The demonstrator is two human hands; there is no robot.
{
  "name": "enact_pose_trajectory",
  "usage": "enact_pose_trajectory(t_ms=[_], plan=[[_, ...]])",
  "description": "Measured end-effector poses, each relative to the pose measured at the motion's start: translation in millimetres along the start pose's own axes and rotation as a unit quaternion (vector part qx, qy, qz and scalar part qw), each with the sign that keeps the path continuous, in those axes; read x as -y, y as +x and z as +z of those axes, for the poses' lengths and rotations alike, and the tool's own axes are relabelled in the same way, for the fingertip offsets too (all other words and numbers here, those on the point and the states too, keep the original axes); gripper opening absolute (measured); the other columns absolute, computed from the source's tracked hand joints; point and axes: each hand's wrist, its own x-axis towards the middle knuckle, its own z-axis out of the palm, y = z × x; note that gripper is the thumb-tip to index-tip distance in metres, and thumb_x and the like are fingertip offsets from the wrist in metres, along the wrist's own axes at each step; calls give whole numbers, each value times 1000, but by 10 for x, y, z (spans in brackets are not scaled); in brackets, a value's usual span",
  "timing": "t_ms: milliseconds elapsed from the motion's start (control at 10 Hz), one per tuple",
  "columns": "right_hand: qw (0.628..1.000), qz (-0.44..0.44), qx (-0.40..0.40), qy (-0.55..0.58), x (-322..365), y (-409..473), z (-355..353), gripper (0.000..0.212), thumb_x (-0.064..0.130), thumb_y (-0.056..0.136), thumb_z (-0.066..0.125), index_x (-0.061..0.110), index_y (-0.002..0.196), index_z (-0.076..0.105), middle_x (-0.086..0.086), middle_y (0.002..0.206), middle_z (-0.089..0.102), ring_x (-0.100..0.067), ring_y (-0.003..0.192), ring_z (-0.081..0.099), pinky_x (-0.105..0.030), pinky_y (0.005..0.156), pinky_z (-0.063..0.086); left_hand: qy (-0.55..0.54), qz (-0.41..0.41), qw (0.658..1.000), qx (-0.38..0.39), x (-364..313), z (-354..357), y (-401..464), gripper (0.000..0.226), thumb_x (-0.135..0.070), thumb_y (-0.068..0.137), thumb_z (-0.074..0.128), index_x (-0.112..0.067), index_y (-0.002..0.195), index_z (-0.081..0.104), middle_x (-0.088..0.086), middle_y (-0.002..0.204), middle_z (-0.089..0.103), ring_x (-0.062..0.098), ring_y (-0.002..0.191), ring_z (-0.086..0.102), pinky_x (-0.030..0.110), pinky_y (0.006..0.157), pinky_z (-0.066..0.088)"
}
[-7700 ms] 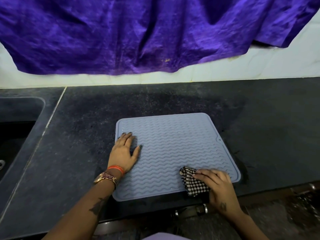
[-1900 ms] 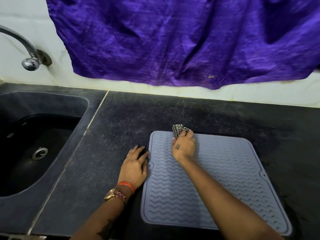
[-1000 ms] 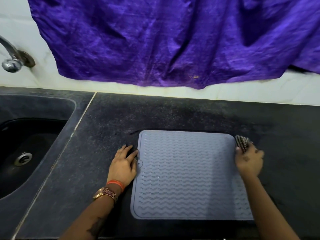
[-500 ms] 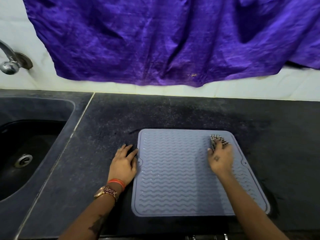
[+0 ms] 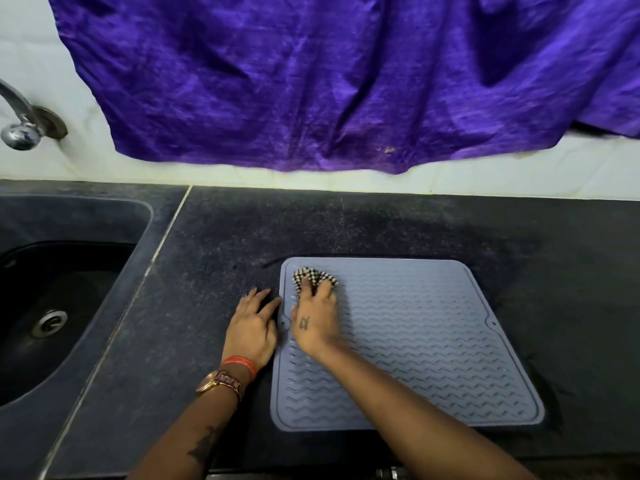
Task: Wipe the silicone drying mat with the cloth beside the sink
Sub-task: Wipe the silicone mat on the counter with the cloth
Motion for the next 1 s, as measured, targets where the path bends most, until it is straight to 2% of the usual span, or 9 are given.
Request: enact_pose_trajectory(t_ms=[100,200,300,400,500,600,700,800,1000], plan=[[998,-24,44,28,149,44,49,58,29,93,46,14,144,23,-21,136,22,-35,121,33,-38,104,32,1,-4,1000,2,-1,-6,-2,56,-26,82,29,-9,130,52,13,143,43,29,139,27,36,117,13],[989,-12,85,119,153,76,20,58,28,93,49,15,144,25,-19,140,22,-33,127,34,-34,110,28,-11,-9,1000,-1,-21,-19,-12,57,-27,82,28,-5,130,50,14,143,43,29,139,27,36,118,13],[895,63,137,420,-10,62,-141,51,16,92,53,13,140,38,-12,140,41,-23,123,45,-32,106,37,-11,3,1000,-1,-26,-41,-23,60,-28,80,28,-5,131,50,15,143,42,31,139,27,38,117,13],[785,125,104,598,-309,-30,-333,42,5,91,53,10,132,48,-8,118,60,-15,98,58,-22,78,50,-12,10,1000,-16,-50,-55,-27,67,-40,81,19,-7,127,54,14,140,46,32,137,31,39,117,15],[811,152,12,564,-759,-167,-567,45,0,89,54,7,133,46,-14,129,54,-16,107,53,-22,86,47,-7,11,1000,-21,-65,-49,-37,69,-44,82,19,-6,125,57,15,138,48,33,136,33,40,116,18],[927,141,-60,342,-1357,-378,-830,47,9,91,56,11,136,45,-15,134,45,-26,121,45,-31,104,35,-1,11,1000,-18,-58,-43,-43,75,-48,80,16,-5,124,57,16,137,49,34,135,34,43,116,20],[968,149,-152,135,-2005,-634,-1046,45,11,89,59,5,132,50,-24,122,45,-36,108,50,-31,94,37,5,10,1000,-17,-64,-33,-44,73,-47,80,16,-5,124,57,16,137,50,34,134,35,44,115,21],[957,219,-185,37,-2418,-859,-1136,44,7,84,61,2,127,53,-30,114,46,-45,98,51,-43,89,43,9,9,1000,-16,-59,-23,-42,73,-47,80,16,-5,124,57,16,137,50,34,134,35,44,115,21],[955,252,-156,8,-2436,-928,-1014,44,10,82,63,1,123,52,-32,112,43,-47,94,50,-46,87,43,9,11,1000,-15,-51,-11,-33,73,-46,80,16,-6,125,57,15,137,50,34,135,34,43,116,21]])
